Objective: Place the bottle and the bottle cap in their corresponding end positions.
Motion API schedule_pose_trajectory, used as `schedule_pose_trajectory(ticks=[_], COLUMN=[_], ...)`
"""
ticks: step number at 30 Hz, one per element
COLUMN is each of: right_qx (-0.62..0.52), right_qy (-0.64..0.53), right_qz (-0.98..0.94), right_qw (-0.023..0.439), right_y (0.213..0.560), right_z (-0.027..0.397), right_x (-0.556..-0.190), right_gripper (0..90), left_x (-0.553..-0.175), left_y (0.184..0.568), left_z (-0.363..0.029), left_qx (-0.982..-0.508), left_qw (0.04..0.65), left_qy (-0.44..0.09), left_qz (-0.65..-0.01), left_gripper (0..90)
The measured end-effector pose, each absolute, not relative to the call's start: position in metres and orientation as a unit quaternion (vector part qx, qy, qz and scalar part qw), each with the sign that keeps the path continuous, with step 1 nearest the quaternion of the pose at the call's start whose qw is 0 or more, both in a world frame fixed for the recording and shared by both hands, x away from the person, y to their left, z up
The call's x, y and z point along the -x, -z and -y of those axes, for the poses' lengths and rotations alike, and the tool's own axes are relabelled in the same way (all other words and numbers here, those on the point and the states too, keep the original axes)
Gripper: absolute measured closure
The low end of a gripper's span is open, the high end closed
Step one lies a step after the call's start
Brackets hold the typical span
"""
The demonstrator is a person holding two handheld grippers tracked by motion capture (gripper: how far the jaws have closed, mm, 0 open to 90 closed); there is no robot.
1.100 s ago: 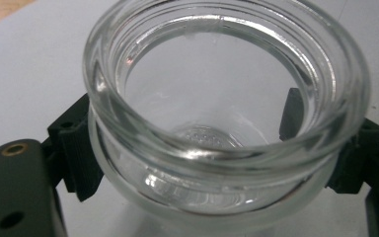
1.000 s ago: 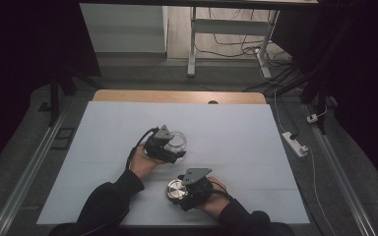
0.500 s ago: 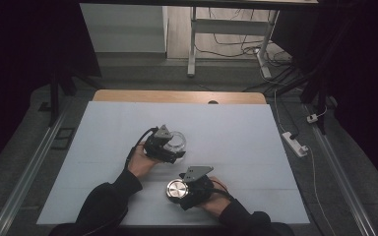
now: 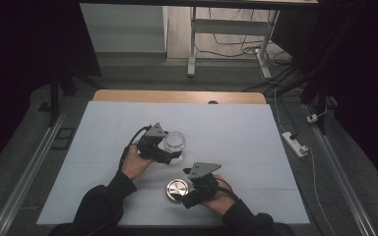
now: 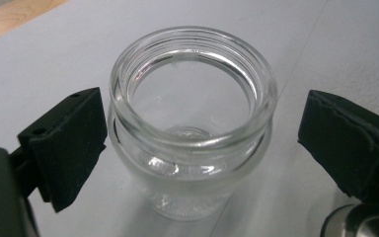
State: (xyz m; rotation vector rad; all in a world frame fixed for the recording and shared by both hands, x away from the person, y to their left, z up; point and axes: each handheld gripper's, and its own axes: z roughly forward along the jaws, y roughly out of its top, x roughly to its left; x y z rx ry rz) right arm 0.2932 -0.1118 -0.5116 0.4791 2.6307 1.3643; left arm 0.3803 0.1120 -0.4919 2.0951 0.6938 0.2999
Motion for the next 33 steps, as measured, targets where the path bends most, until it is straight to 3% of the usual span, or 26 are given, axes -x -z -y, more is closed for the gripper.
schedule_pose_trajectory(ticks=[33], right_qx=[-0.196], right_qy=[-0.458], right_qz=[-0.864], right_qw=[0.077], right_y=[0.494], right_z=[0.137], right_x=[-0.294], right_gripper=[0.0], left_x=[-0.339], left_y=[0.489], left_z=[-0.137], left_qx=[-0.838], left_qw=[0.460], left_qy=[-0.089], left_qz=[-0.280], left_gripper=[0.0])
